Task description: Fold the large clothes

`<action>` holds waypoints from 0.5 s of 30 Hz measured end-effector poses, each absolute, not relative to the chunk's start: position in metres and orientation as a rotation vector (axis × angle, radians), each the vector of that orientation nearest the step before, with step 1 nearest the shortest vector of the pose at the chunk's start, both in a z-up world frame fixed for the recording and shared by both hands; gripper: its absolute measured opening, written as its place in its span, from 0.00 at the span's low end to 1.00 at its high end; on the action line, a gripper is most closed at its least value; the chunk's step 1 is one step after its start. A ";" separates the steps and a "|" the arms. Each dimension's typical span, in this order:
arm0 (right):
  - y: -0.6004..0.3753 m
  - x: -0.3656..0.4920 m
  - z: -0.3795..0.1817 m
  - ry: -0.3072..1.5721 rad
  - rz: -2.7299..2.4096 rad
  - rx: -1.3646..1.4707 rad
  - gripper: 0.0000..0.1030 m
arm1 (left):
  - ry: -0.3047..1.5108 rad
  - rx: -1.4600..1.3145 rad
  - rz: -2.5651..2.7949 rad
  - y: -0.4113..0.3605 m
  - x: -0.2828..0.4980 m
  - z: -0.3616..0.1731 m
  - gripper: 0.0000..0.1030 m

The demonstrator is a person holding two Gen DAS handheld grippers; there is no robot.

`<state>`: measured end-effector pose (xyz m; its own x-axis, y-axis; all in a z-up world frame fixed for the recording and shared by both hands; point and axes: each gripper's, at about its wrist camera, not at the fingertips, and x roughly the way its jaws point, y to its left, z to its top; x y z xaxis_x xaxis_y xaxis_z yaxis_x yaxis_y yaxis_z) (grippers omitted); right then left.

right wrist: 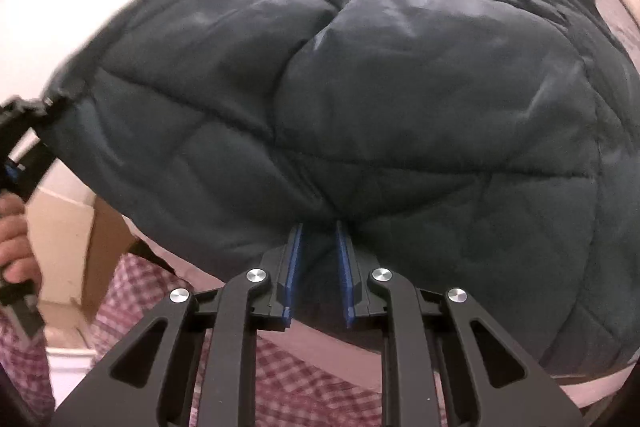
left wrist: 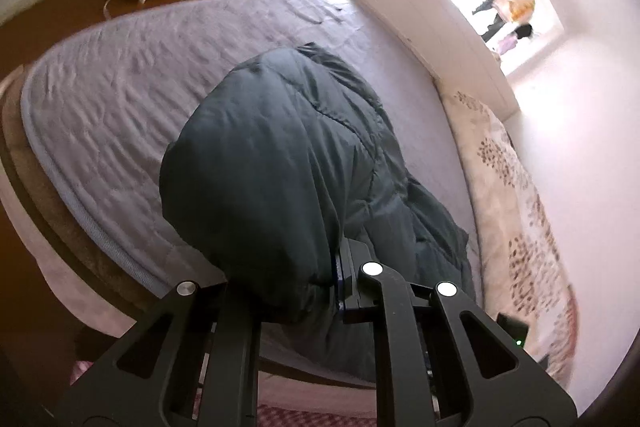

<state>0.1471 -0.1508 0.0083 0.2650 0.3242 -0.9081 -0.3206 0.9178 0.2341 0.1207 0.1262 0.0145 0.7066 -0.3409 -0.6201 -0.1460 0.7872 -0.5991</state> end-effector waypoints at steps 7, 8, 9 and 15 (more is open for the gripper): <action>-0.163 0.171 0.066 1.060 0.464 0.093 0.18 | 0.769 -0.563 -0.137 0.119 0.114 0.030 0.13; -0.162 0.183 0.070 1.059 0.431 0.062 0.18 | 0.771 -0.564 -0.137 0.121 0.114 0.030 0.13; -0.162 0.192 0.070 1.063 0.401 0.044 0.15 | 0.773 -0.568 -0.137 0.122 0.114 0.029 0.13; -0.148 0.244 0.021 1.208 0.317 -0.006 0.05 | 0.776 -0.585 -0.157 0.121 0.115 0.027 0.13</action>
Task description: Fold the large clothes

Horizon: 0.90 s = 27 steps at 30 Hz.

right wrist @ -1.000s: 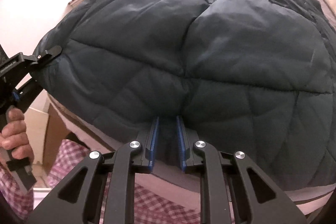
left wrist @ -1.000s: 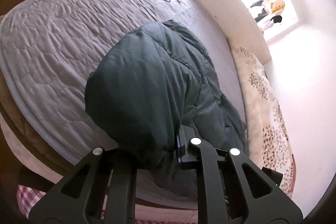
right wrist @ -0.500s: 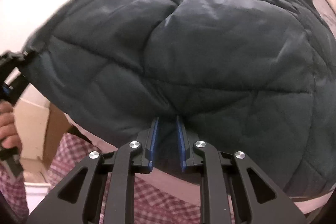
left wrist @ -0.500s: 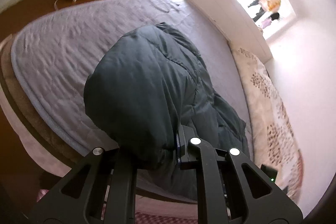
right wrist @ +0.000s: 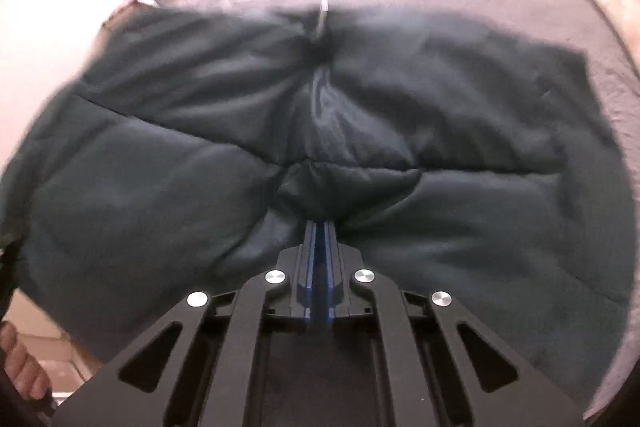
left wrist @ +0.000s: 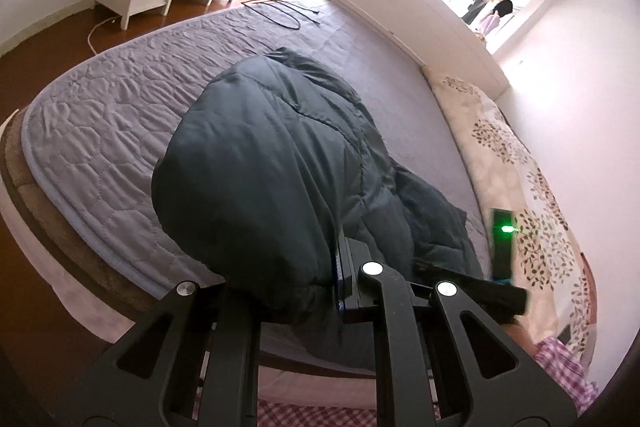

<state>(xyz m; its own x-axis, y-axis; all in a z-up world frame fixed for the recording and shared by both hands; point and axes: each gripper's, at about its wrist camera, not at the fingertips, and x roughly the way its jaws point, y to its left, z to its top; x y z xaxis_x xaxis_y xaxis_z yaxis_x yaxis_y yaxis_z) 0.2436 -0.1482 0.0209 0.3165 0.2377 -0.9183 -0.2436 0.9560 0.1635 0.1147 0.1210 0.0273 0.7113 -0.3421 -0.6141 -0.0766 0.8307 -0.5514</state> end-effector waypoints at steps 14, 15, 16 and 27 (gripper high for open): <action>-0.183 0.215 0.042 1.120 0.382 0.150 0.03 | 0.724 -0.474 -0.202 0.091 0.114 0.063 0.13; -0.198 0.198 0.049 1.095 0.378 0.159 0.03 | 0.720 -0.463 -0.204 0.088 0.113 0.066 0.13; -0.216 0.182 0.054 1.075 0.368 0.173 0.03 | 0.714 -0.449 -0.208 0.084 0.112 0.069 0.13; -0.372 0.104 0.011 1.086 0.179 0.488 0.04 | 0.627 -0.166 -0.291 -0.001 0.092 0.121 0.13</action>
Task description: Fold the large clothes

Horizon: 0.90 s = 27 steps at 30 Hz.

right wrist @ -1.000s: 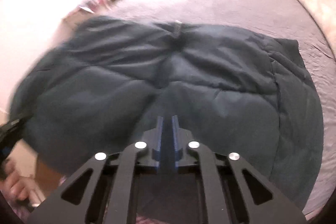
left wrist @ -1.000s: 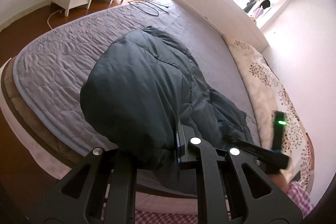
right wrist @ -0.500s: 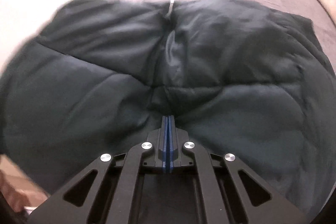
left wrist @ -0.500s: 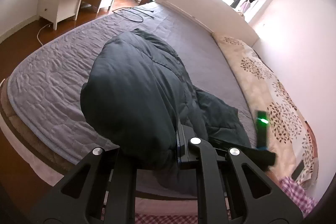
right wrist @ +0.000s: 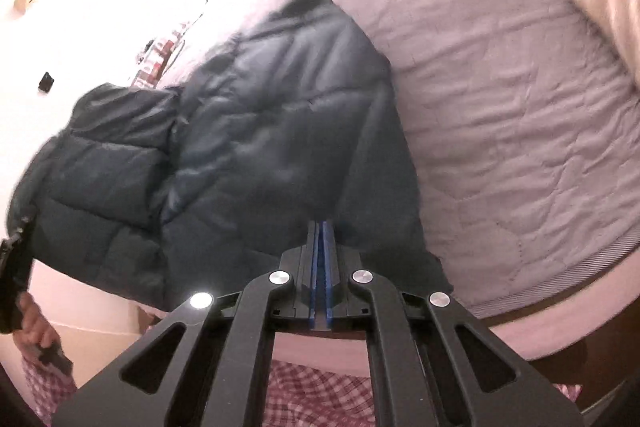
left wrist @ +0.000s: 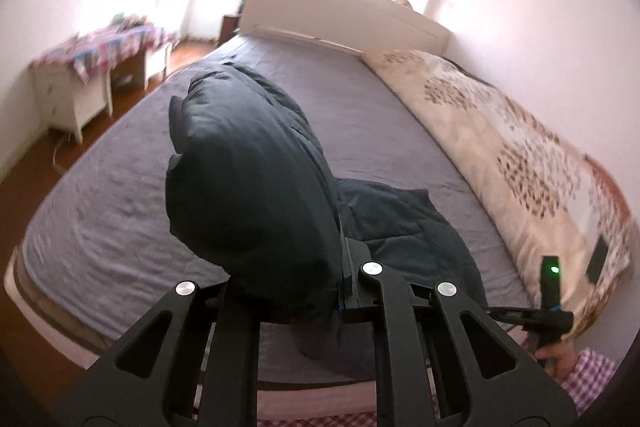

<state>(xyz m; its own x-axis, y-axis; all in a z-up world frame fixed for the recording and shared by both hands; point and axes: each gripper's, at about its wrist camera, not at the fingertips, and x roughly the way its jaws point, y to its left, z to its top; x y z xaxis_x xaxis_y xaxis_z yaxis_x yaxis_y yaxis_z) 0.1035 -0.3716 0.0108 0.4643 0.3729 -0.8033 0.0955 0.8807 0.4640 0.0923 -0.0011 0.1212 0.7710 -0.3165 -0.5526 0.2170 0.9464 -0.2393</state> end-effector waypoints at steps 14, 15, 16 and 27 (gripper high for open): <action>-0.379 0.099 -0.022 1.100 0.295 0.594 0.03 | 0.654 0.200 -0.607 -0.200 0.060 0.095 0.13; -0.380 0.099 -0.025 1.104 0.303 0.613 0.01 | 0.666 0.227 -0.630 -0.211 0.058 0.088 0.13; -0.382 0.097 -0.028 1.104 0.312 0.631 0.01 | 0.678 0.264 -0.654 -0.225 0.055 0.079 0.13; -0.409 0.082 -0.051 1.095 0.399 0.864 0.01 | 0.746 0.471 -0.738 -0.281 0.031 0.008 0.22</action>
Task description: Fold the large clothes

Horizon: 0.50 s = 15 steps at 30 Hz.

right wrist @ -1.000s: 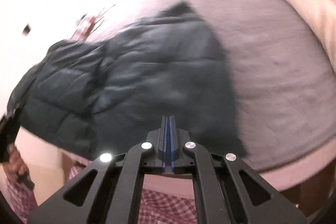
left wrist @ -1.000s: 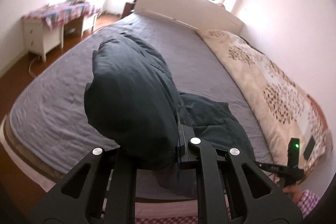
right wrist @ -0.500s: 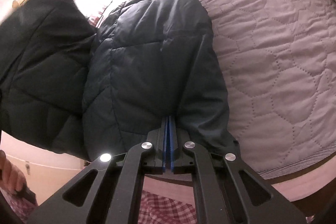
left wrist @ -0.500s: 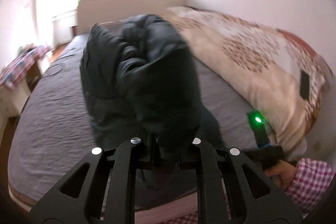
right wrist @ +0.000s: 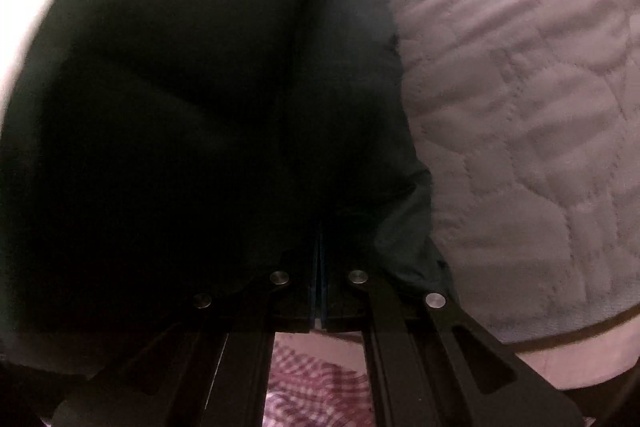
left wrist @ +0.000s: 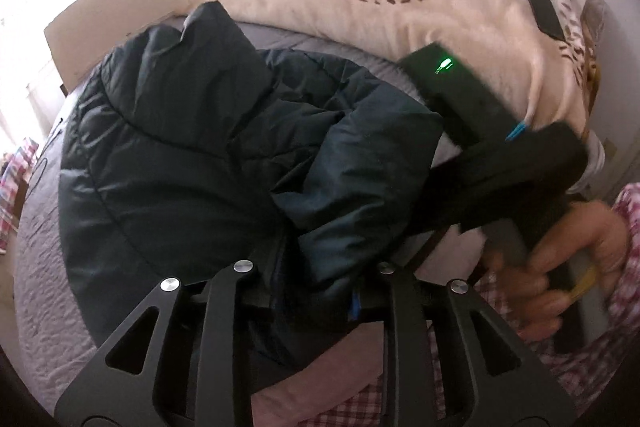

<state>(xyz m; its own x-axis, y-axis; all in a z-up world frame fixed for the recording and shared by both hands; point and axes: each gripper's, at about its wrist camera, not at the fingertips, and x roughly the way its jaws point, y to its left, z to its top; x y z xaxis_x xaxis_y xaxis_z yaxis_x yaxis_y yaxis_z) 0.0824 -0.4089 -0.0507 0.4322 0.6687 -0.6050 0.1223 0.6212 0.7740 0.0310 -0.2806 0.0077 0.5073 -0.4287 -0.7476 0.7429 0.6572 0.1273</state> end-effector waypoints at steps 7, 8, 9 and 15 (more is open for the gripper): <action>-0.436 0.048 -0.040 1.052 0.327 0.848 0.01 | 0.792 0.454 -0.750 -0.282 0.032 -0.011 0.27; -0.439 0.044 -0.038 1.048 0.314 0.846 0.01 | 0.800 0.446 -0.753 -0.281 0.032 -0.014 0.27; -0.446 0.038 -0.035 1.042 0.280 0.841 0.01 | 0.804 0.443 -0.757 -0.280 0.032 -0.016 0.27; -0.474 0.023 0.014 0.935 0.162 0.797 0.04 | 0.804 0.430 -0.757 -0.279 0.033 -0.021 0.28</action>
<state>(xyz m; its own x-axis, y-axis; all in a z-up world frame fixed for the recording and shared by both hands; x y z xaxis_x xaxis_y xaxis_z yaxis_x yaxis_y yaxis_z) 0.0229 -0.4741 0.0143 0.6043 0.4514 -0.6566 0.2037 0.7092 0.6750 0.0331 -0.2790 -0.0209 0.4589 -0.4382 -0.7729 0.7453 0.6635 0.0663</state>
